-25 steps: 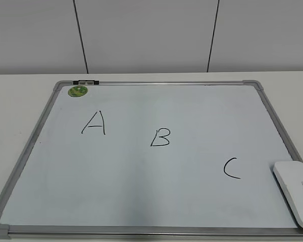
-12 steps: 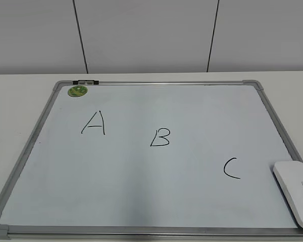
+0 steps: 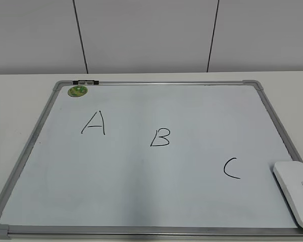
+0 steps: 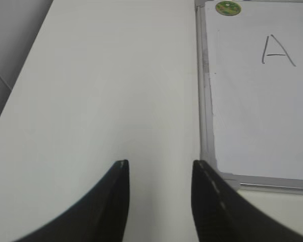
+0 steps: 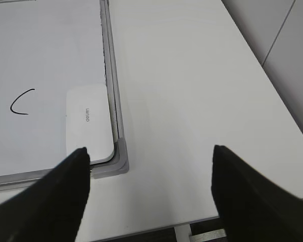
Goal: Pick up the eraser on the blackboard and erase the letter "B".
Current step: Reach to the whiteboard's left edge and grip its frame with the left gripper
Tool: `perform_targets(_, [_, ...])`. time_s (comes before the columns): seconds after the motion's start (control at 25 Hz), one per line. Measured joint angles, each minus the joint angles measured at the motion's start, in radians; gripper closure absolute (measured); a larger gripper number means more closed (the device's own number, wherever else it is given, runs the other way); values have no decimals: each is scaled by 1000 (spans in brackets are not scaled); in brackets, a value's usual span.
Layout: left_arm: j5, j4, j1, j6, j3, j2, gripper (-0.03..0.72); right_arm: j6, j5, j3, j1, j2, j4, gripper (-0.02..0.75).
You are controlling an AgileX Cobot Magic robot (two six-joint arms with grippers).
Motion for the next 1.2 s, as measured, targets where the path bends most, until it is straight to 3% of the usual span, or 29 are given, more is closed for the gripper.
perform_targets(0.2, [-51, 28, 0, 0, -2, 115, 377, 0, 0, 0, 0, 0, 0, 183])
perform_targets(0.64, [-131, -84, -2, -4, -49, 523, 377, 0, 0, 0, 0, 0, 0, 183])
perform_targets(1.2, [-123, -126, -10, 45, -412, 1117, 377, 0, 0, 0, 0, 0, 0, 183])
